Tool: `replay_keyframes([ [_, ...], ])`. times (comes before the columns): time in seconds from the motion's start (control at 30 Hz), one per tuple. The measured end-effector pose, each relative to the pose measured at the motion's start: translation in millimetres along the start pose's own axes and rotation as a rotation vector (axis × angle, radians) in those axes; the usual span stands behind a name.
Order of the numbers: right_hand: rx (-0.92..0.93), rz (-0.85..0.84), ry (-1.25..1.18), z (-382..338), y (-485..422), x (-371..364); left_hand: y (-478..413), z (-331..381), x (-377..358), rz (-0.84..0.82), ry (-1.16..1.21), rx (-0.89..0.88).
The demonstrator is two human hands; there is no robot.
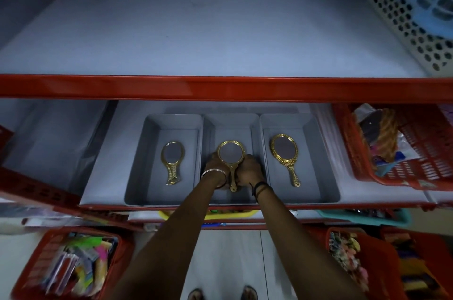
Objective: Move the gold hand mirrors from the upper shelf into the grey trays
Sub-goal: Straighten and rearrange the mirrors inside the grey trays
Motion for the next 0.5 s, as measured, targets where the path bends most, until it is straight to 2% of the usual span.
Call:
replay_keyframes([
  [0.17,0.033,0.015,0.02,-8,9,7,-3,2,-1,-0.004,0.026,-0.02],
  [0.27,0.037,0.014,0.015,-8,11,9,-2,2,1,0.003,-0.037,-0.025],
  [0.5,0.037,0.002,0.008,-8,14,11,-1,2,2,-0.016,-0.059,0.021],
])
Point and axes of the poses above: each hand's wrist, its own y-axis away from the middle knuckle, its own x-axis out of the back of the hand, z = x × y, the point moved 6 cm from there along -y, towards the middle knuckle, and after that the axes turned 7 degrees about y, right-handed, at the moved point
